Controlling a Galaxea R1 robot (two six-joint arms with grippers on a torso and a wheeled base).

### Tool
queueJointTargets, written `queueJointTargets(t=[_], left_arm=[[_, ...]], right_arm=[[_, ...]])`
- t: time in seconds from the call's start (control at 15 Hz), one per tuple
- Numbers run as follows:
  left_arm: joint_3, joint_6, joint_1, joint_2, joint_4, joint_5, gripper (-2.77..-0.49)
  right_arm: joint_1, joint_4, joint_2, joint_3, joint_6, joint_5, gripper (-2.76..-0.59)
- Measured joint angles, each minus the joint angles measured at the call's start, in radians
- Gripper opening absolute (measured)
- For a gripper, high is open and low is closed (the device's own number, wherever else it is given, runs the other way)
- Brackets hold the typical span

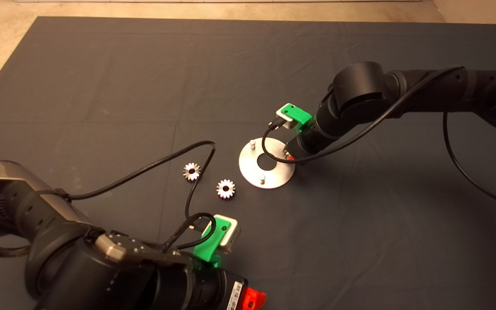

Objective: Install three planetary gears onto the carrier pins

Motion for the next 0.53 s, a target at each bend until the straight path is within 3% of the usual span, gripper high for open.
queueJointTargets(t=[0.33, 0.53], left_arm=[[0.0, 0.0, 0.0, 0.0, 0.0, 0.0, -0.5], [0.0, 0.0, 0.0, 0.0, 0.0, 0.0, -0.5]], right_arm=[[0.0, 0.006, 0.014, -0.021, -0.01, -0.002, -2.67], [-0.009, 0.007, 0.037, -0.049, -0.011, -0.019, -2.67]])
